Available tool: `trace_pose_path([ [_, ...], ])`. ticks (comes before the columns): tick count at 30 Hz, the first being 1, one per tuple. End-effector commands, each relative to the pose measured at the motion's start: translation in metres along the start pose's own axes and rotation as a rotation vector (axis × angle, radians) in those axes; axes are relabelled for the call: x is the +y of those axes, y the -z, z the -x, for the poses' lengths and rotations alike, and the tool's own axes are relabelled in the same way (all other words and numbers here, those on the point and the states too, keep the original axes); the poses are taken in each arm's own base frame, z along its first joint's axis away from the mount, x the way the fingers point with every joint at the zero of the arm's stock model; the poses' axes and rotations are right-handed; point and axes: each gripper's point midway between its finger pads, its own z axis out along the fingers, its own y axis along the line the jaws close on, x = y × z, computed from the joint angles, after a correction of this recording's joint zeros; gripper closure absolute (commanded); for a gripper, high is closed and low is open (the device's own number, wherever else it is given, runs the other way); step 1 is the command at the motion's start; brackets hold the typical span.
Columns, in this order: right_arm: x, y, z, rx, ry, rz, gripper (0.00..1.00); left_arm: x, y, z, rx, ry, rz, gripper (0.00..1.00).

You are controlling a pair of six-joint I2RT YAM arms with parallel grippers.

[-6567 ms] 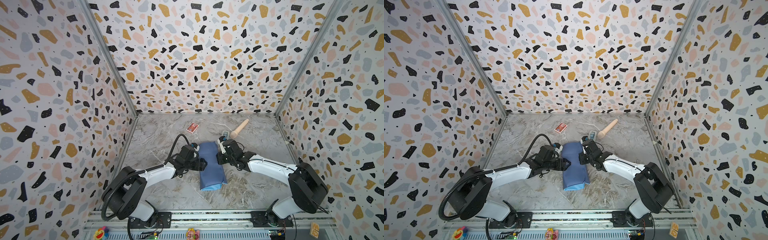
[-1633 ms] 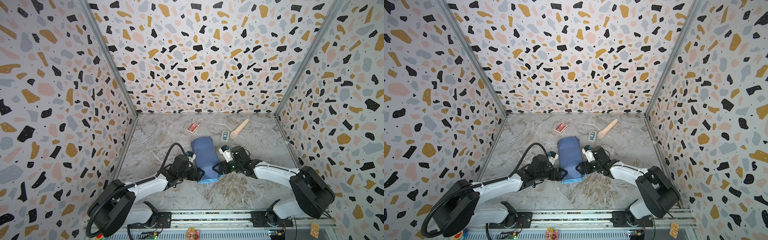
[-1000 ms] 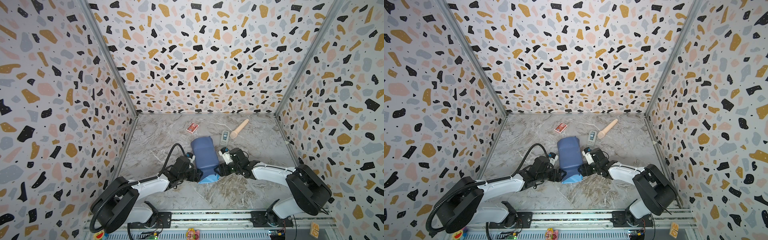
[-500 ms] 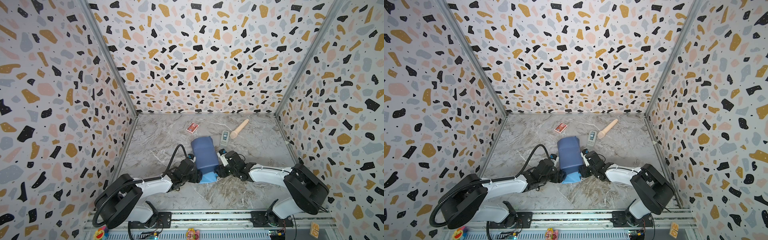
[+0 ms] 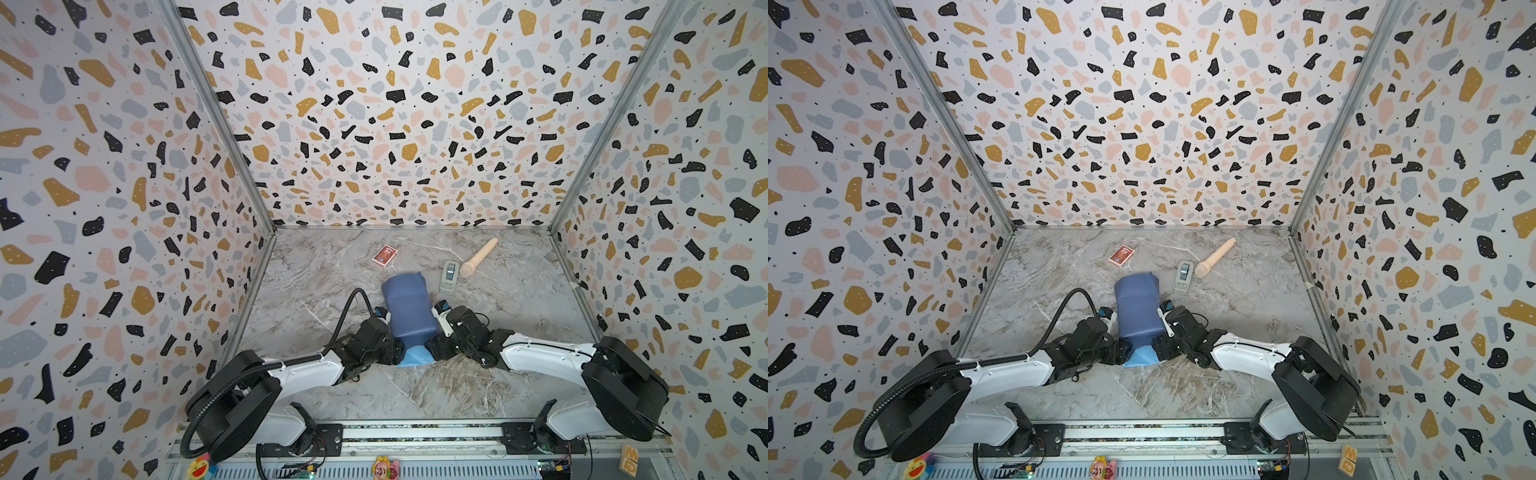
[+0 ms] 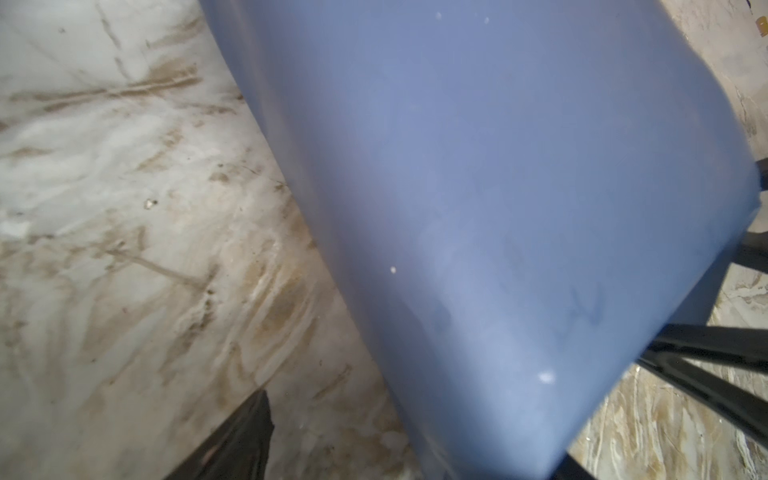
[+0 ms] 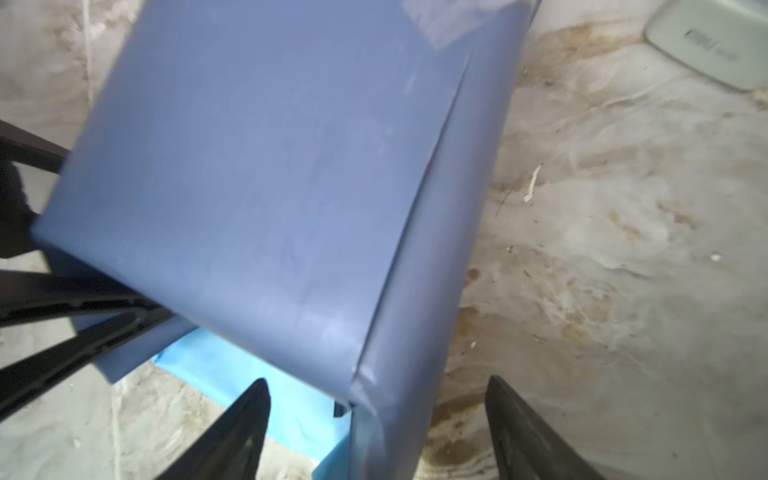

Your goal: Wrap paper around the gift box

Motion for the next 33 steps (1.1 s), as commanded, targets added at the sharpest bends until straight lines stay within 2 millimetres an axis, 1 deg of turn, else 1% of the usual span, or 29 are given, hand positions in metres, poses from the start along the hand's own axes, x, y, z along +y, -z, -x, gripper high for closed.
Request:
trace_pose_path([
  [1, -0.015, -0.006, -0.008, 0.039, 0.003, -0.086, 0.20, -0.005, 0.000, 0.010, -0.020, -0.001, 0.002, 0.20],
  [11, -0.037, -0.001, -0.023, 0.077, 0.030, -0.198, 0.26, 0.004, 0.000, 0.008, 0.006, -0.031, 0.060, 0.18],
  [16, -0.039, 0.002, -0.026, 0.083, 0.036, -0.205, 0.27, 0.007, 0.004, 0.007, 0.018, -0.039, 0.083, 0.17],
  [20, -0.038, 0.002, -0.026, 0.088, 0.042, -0.199, 0.28, 0.014, 0.011, 0.006, 0.025, -0.044, 0.119, 0.16],
  [23, -0.023, 0.002, -0.021, 0.069, 0.054, -0.116, 0.28, 0.005, 0.016, 0.007, 0.017, -0.053, 0.071, 0.15],
  [25, -0.010, 0.003, -0.018, 0.054, 0.057, -0.038, 0.26, -0.006, 0.018, 0.008, 0.014, -0.053, 0.005, 0.15],
  [26, -0.006, 0.004, -0.017, 0.051, 0.059, -0.020, 0.25, -0.012, 0.018, 0.011, 0.009, -0.053, -0.023, 0.14],
  [29, -0.003, 0.009, -0.020, 0.057, 0.066, 0.000, 0.20, -0.024, 0.018, 0.012, 0.010, -0.049, -0.085, 0.14],
  [33, -0.007, 0.017, -0.027, 0.066, 0.077, -0.007, 0.17, -0.023, 0.014, 0.014, 0.005, -0.044, -0.075, 0.14],
])
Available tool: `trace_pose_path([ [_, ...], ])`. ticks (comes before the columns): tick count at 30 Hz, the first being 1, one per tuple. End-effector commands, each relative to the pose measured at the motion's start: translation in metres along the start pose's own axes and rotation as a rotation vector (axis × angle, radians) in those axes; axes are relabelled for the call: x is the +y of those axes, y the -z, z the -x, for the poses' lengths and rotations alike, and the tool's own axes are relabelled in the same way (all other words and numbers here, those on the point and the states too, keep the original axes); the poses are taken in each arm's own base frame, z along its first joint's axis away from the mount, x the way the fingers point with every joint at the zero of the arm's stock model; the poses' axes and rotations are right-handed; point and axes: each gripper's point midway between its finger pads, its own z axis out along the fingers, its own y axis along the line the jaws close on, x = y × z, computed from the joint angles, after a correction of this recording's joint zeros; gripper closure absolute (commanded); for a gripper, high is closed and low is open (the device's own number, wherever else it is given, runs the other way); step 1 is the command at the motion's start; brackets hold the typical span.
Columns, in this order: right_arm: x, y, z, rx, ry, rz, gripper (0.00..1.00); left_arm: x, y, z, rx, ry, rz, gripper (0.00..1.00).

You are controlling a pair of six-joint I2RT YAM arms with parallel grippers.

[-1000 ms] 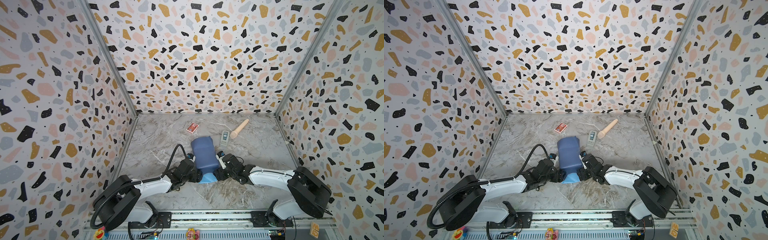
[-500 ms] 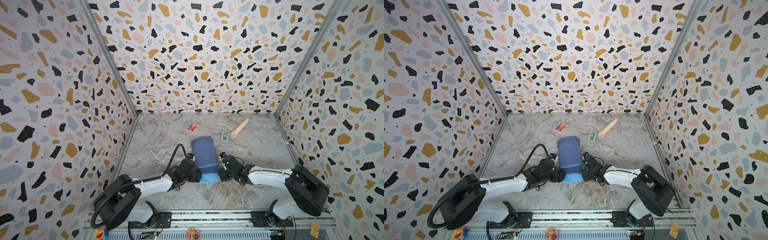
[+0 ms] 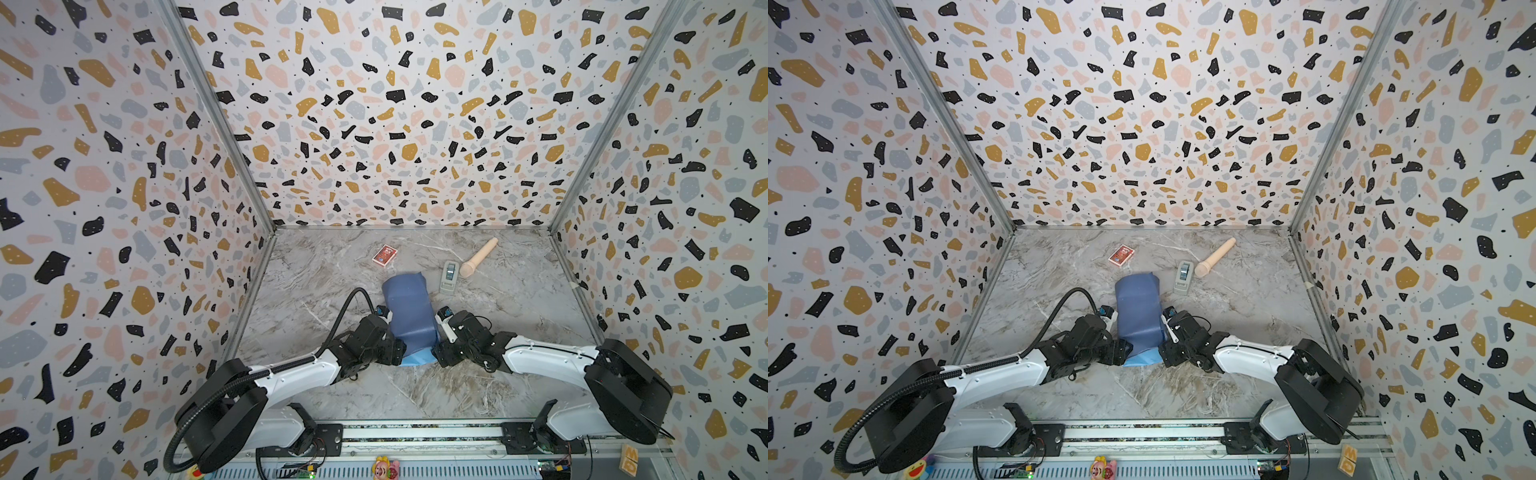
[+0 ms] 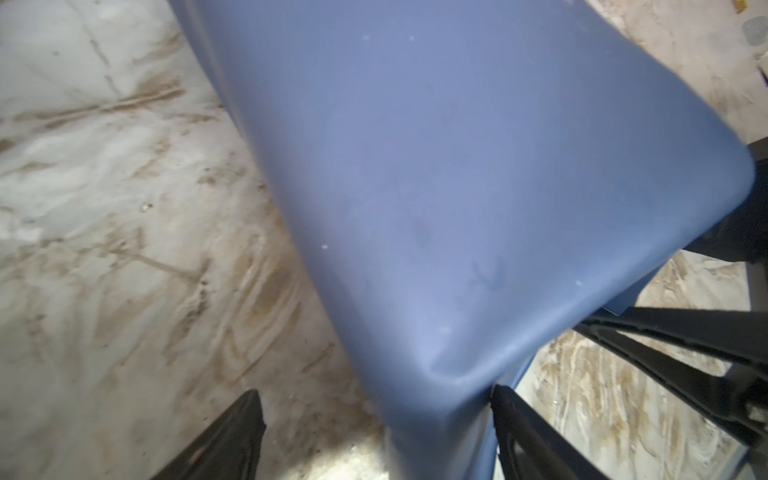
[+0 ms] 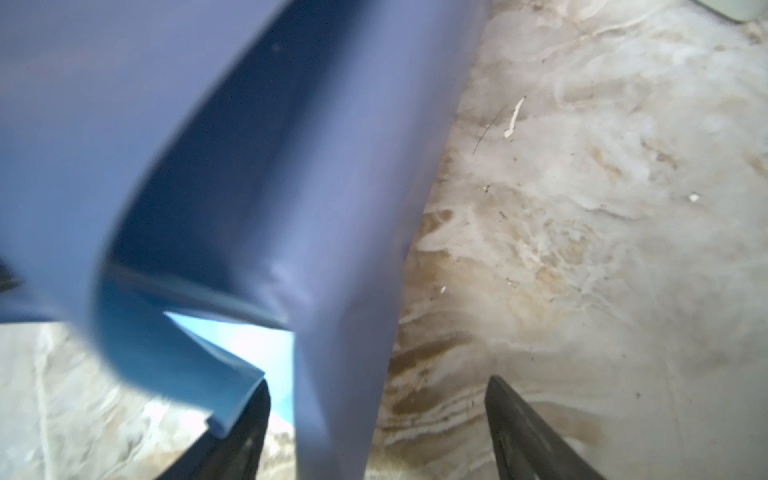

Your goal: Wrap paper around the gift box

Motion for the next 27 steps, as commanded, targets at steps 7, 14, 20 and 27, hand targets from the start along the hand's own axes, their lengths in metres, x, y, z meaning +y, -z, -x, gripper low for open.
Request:
trace_pose_path([
  [7, 0.015, 0.027, 0.008, -0.052, 0.042, 0.084, 0.16, -0.003, -0.014, 0.008, -0.009, -0.015, 0.003, 0.14],
  [14, 0.024, 0.024, 0.042, -0.142, 0.019, 0.140, 0.14, 0.004, -0.019, -0.004, 0.019, -0.021, 0.019, 0.15],
  [20, 0.008, 0.001, 0.048, -0.138, -0.008, 0.073, 0.22, 0.002, -0.020, -0.005, 0.026, -0.029, 0.010, 0.15],
  [27, -0.005, -0.014, 0.040, -0.127, -0.035, 0.045, 0.31, -0.003, -0.011, -0.001, 0.003, -0.020, -0.014, 0.14],
])
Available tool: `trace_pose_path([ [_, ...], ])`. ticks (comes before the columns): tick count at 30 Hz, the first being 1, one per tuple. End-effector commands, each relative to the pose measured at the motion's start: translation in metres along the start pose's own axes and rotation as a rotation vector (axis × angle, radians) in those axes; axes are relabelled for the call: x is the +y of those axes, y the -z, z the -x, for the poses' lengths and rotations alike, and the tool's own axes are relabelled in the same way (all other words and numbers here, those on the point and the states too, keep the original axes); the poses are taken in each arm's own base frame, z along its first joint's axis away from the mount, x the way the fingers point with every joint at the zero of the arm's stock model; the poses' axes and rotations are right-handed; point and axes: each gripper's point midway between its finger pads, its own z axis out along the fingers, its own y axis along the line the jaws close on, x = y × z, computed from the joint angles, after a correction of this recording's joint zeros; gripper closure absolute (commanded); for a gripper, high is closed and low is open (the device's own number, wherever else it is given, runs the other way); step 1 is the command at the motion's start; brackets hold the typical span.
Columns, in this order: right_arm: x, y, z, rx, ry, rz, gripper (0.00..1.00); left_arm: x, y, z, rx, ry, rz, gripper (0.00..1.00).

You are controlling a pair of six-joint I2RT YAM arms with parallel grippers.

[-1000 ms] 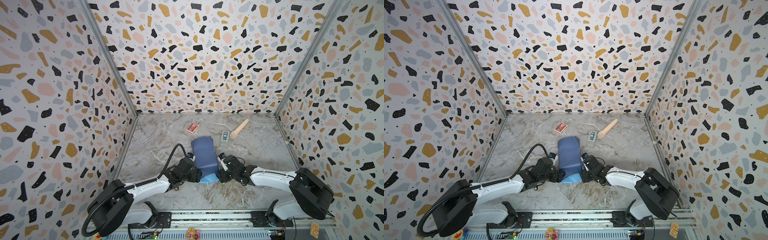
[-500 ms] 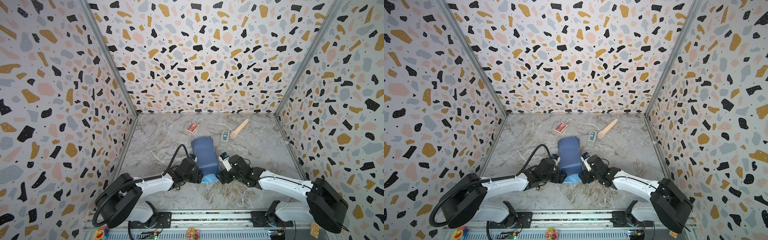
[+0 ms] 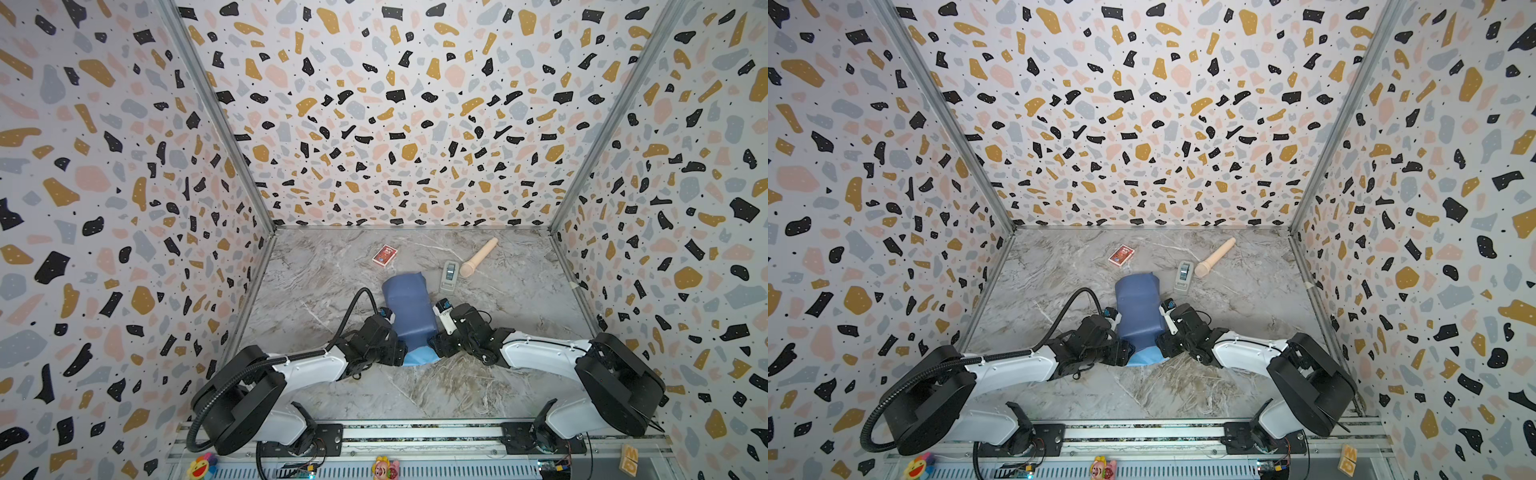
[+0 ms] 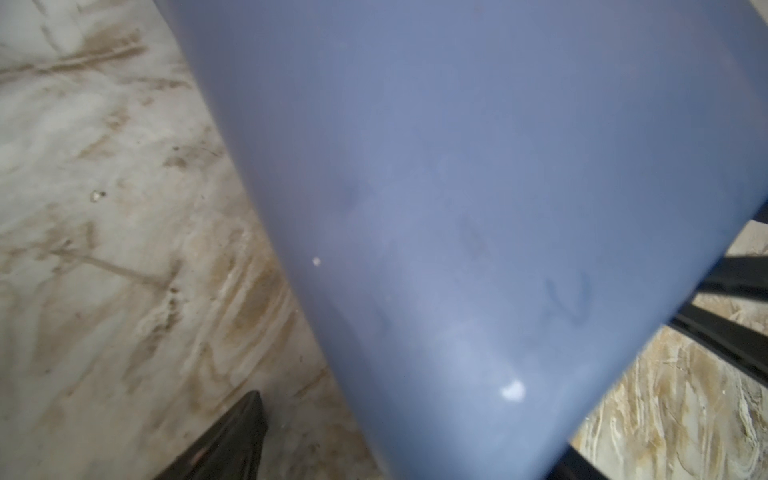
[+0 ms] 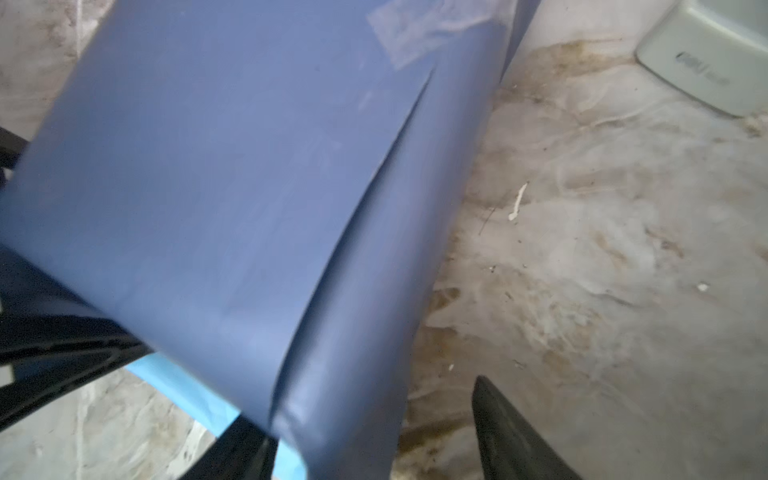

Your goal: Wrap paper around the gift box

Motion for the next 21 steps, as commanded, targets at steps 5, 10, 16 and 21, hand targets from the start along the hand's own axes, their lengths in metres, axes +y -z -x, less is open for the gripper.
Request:
trace_pose_path([
  [5, -0.010, -0.005, 0.001, -0.020, -0.020, -0.025, 0.36, -0.008, 0.015, 0.005, -0.032, 0.002, -0.037, 0.16],
  [10, -0.012, -0.007, -0.001, -0.016, -0.029, -0.025, 0.39, 0.001, 0.012, -0.002, -0.006, 0.004, 0.011, 0.23],
  [16, -0.012, -0.007, -0.002, -0.013, -0.033, -0.026, 0.40, 0.001, 0.004, -0.004, 0.012, 0.005, 0.022, 0.35],
  [21, -0.015, -0.008, -0.002, -0.011, -0.035, -0.030, 0.41, 0.008, -0.003, -0.006, 0.022, -0.003, 0.062, 0.37],
])
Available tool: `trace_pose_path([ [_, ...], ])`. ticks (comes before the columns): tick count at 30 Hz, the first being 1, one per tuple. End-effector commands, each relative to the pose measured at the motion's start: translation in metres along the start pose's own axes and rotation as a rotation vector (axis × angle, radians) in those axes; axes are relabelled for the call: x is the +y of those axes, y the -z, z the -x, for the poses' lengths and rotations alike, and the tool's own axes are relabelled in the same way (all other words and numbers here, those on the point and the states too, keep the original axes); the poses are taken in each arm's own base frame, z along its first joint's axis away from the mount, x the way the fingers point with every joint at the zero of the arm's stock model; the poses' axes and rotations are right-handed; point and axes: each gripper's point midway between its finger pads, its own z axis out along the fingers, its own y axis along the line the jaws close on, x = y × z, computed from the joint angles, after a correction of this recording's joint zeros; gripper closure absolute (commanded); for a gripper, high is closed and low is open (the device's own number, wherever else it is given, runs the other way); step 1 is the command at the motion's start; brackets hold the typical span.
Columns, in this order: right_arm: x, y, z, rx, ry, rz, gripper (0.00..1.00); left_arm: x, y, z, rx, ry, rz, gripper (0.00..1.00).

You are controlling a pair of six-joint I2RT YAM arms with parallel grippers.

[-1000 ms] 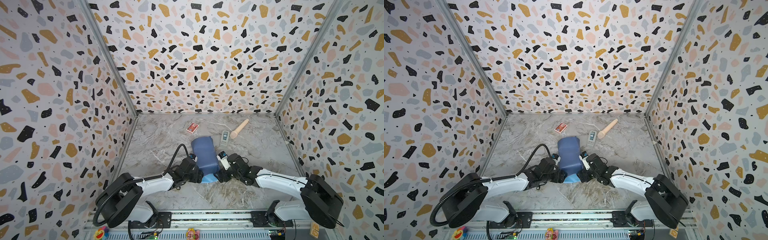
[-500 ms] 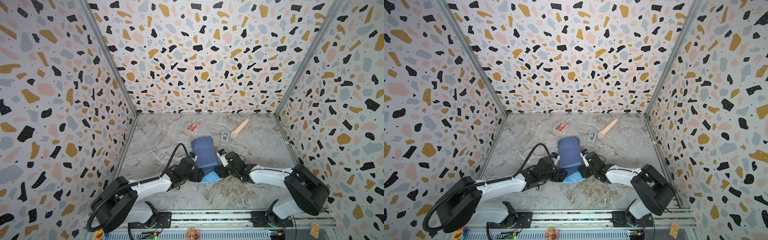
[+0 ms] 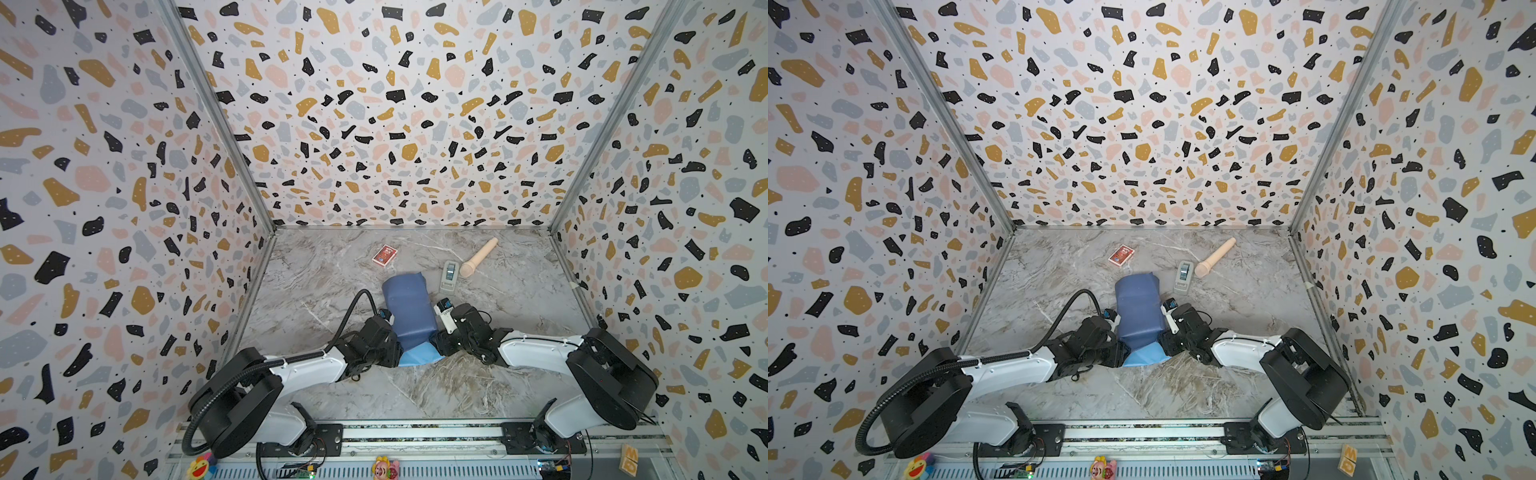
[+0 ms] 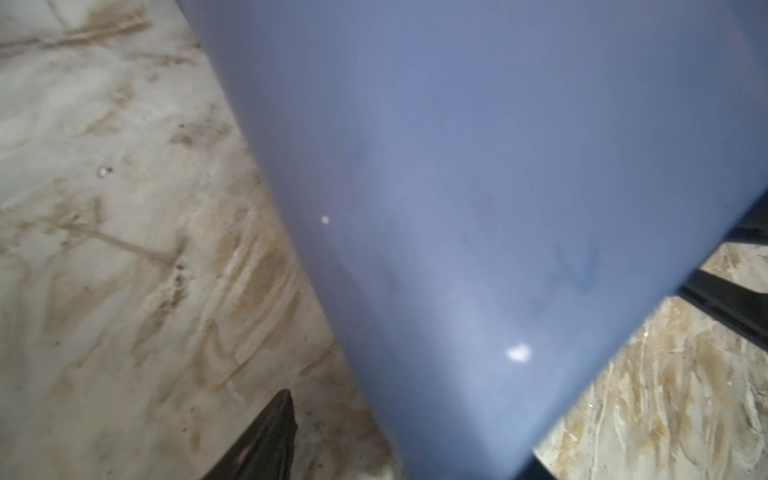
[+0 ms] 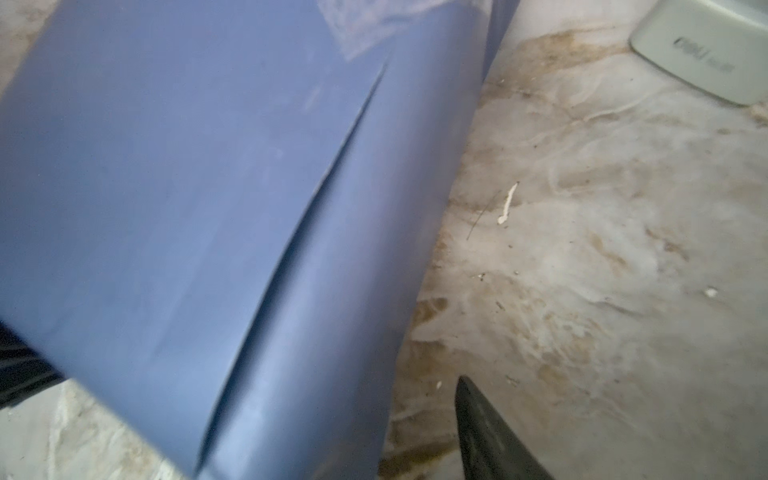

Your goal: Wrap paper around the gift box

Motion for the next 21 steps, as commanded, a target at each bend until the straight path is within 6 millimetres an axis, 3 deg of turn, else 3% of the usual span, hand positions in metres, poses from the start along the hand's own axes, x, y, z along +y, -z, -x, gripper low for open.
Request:
trace_pose_path([
  [1, -0.005, -0.001, 0.001, -0.005, -0.012, -0.015, 0.41, 0.006, -0.005, 0.002, -0.002, -0.007, 0.042, 0.37],
  [6, -0.006, -0.001, 0.001, -0.002, -0.012, -0.020, 0.43, 0.005, -0.006, -0.001, 0.011, -0.006, 0.038, 0.31],
  [14, -0.008, -0.001, 0.000, 0.004, -0.013, -0.023, 0.44, -0.011, 0.012, 0.006, -0.018, 0.021, -0.044, 0.25],
  [21, -0.007, -0.001, 0.001, 0.003, -0.015, -0.013, 0.44, -0.017, 0.024, -0.012, -0.014, -0.019, -0.096, 0.24],
])
